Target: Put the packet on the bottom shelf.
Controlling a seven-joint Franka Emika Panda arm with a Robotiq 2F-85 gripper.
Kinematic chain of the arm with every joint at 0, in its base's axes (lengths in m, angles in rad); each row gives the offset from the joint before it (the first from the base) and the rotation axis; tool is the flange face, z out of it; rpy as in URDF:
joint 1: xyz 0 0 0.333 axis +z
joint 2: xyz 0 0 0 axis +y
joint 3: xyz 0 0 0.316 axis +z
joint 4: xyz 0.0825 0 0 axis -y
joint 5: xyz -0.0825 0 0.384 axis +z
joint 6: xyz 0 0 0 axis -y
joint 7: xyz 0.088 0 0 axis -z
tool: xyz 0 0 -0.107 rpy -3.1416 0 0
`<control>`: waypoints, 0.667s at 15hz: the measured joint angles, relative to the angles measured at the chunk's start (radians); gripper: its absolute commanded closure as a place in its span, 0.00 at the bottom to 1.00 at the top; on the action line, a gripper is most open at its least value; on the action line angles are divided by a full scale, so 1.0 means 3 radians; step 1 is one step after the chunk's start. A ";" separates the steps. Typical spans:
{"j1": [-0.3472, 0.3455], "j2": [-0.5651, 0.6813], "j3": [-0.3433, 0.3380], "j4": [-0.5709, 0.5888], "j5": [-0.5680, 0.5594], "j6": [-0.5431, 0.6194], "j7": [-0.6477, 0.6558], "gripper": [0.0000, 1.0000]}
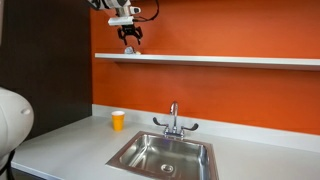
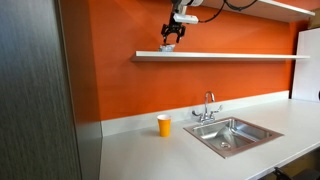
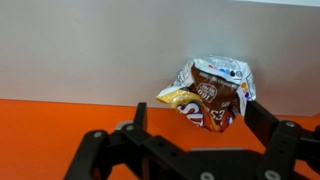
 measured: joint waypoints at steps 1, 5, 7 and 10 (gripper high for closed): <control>0.0000 -0.0015 -0.0013 -0.0004 0.0000 0.0000 0.0000 0.00; 0.0000 -0.0117 -0.0029 -0.0066 0.0000 0.0000 0.0000 0.00; 0.0003 -0.0201 -0.0029 -0.0142 0.0000 0.0000 0.0000 0.00; 0.0003 -0.0379 -0.0029 -0.0311 0.0000 0.0000 0.0000 0.00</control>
